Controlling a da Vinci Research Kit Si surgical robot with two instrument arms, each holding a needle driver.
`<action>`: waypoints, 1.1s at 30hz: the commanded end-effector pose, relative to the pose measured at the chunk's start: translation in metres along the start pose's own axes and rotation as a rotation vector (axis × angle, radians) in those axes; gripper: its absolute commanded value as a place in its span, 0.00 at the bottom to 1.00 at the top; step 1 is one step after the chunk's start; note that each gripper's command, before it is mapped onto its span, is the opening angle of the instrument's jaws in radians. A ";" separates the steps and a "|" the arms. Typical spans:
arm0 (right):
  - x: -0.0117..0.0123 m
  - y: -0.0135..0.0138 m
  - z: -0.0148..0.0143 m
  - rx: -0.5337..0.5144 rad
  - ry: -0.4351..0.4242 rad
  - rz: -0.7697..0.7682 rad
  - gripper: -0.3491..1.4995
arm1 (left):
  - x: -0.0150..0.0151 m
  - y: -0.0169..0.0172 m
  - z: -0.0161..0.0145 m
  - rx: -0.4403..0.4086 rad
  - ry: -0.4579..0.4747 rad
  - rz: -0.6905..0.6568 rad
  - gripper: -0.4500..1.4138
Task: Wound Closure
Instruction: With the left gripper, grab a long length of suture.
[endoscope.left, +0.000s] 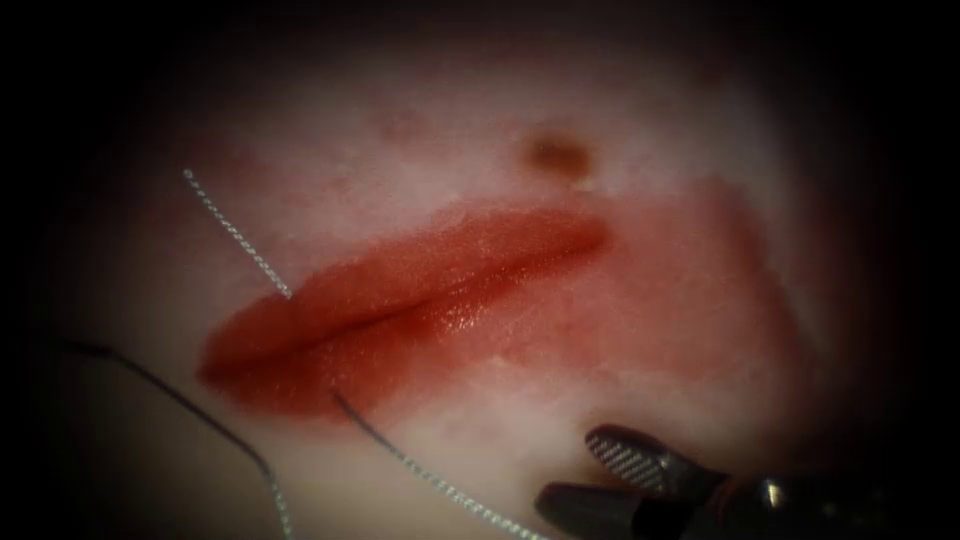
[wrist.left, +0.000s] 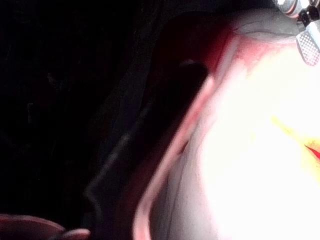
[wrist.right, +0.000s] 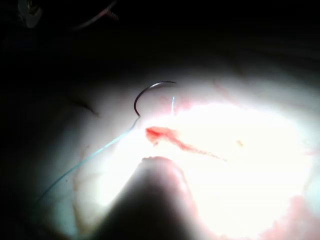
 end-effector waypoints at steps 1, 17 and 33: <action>0.0011 -0.0006 0.0005 0.001 0.004 -0.001 0.44 | -0.0017 -0.0003 0.0006 -0.009 -0.049 0.014 0.94; 0.0008 -0.0005 0.0006 -0.004 -0.004 0.012 0.49 | 0.0006 -0.0040 0.0140 0.044 -0.136 0.032 0.63; 0.0004 -0.0007 0.0012 -0.009 -0.002 0.009 0.51 | 0.0024 -0.0049 0.0199 0.000 -0.119 -0.119 0.42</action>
